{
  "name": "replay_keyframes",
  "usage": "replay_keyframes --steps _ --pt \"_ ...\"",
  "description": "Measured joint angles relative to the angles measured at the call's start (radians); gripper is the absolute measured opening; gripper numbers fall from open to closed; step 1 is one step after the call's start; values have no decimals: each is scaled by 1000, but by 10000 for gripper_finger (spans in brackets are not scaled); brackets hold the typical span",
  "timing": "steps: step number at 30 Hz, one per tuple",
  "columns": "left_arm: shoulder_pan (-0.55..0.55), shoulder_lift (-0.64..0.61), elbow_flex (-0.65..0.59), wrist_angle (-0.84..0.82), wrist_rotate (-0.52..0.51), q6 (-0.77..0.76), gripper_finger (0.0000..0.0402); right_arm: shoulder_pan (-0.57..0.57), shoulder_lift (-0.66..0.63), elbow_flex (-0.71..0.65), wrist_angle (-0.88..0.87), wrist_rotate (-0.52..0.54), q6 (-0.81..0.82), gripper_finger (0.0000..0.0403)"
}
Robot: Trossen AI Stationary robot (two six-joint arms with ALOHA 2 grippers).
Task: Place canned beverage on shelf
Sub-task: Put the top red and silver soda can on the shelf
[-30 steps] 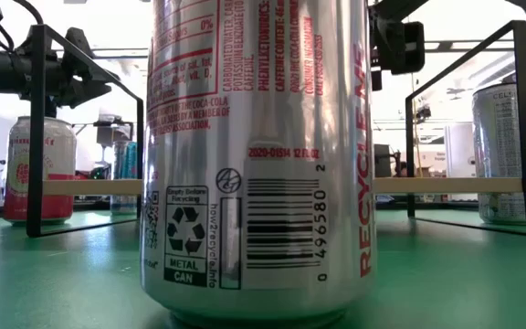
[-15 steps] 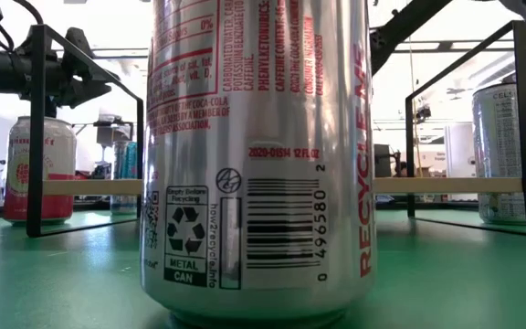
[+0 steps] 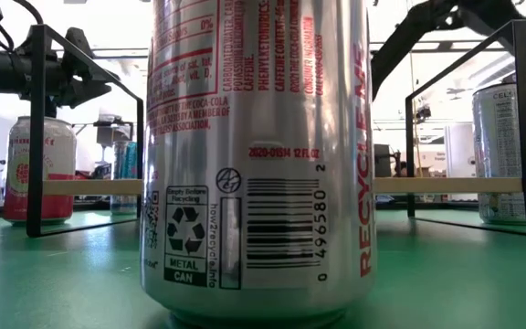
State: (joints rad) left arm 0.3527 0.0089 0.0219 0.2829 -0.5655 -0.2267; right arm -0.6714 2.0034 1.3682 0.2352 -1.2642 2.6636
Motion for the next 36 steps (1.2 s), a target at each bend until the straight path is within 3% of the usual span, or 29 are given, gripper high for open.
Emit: replay_keyframes --steps 4,12,18,36 --pt "0 0 0 0 0 0 137 -5 55 20 120 -53 36 332" --pt "0 0 0 0 0 0 137 -3 90 67 111 -71 7 381" --pt "0 0 0 0 0 0 137 -4 88 63 102 -71 -31 387" --pt "0 0 0 0 0 0 137 -9 86 61 -174 -79 -218 400"
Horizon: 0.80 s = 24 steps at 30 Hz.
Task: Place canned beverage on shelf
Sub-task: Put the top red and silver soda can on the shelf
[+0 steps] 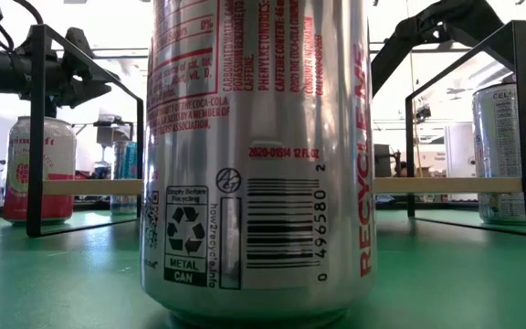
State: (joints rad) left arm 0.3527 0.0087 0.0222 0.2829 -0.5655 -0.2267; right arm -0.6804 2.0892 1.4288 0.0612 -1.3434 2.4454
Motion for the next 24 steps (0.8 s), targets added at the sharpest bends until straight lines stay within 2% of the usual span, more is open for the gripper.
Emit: replay_keyframes --steps 5,11,19,24 --pt "0 0 0 0 0 0 137 3 0 0 -55 3 -13 400" --pt "0 0 0 0 0 0 137 16 0 0 -67 65 -11 400" --pt "0 0 0 0 0 0 137 15 0 0 -90 71 0 400" --pt "0 0 0 0 0 0 137 19 0 0 -89 72 3 369"
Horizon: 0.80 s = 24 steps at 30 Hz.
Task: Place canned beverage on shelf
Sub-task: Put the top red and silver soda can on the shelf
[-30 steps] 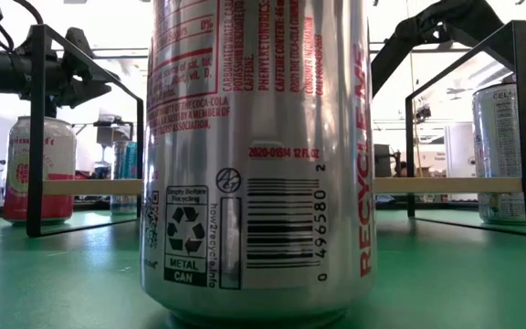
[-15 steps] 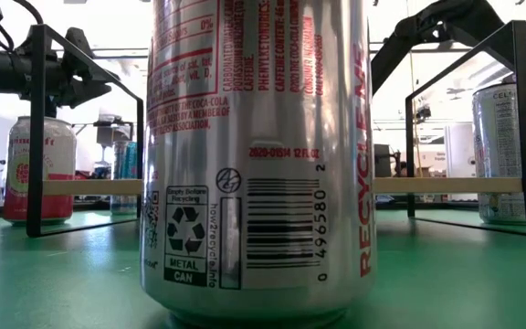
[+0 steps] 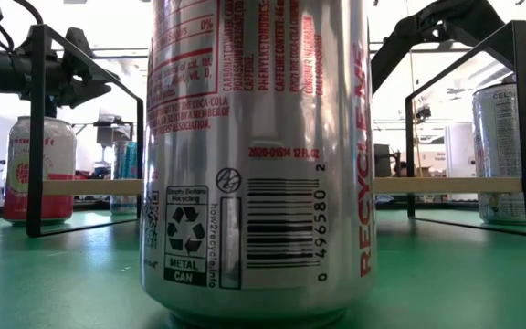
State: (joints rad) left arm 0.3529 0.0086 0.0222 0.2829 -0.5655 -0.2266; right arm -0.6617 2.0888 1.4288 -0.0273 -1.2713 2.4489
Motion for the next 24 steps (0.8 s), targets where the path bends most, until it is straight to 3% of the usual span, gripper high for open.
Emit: replay_keyframes --steps 7,24 --pt "0 0 0 0 0 0 137 1 0 0 -1 -1 -7 292" --pt "0 0 0 0 0 0 137 35 -79 121 -16 -65 -40 292"
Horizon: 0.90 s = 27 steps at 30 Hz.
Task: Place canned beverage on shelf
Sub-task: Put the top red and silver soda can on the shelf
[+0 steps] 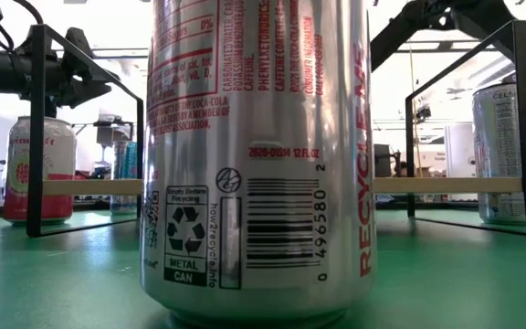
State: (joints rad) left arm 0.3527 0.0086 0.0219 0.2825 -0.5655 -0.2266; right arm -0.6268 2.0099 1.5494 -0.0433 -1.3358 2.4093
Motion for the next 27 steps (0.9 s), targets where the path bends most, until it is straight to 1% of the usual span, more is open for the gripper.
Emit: replay_keyframes --steps 2,6,11,13,17,22,27 --pt "0 0 0 0 0 0 137 24 -35 0 -56 -8 6 292" --pt "0 0 0 0 0 0 137 79 -110 0 -234 2 -27 292" --pt "0 0 0 0 0 0 137 150 -185 0 -453 40 -151 292" --pt "0 0 0 0 0 0 137 171 -198 0 -530 73 -205 292" --pt "0 0 0 0 0 0 137 174 -206 -4 -660 126 -303 292" --pt "0 0 0 0 0 0 137 176 -183 -12 -682 130 -380 292" --pt "0 0 0 0 0 0 137 192 -153 -12 -680 115 -395 292"
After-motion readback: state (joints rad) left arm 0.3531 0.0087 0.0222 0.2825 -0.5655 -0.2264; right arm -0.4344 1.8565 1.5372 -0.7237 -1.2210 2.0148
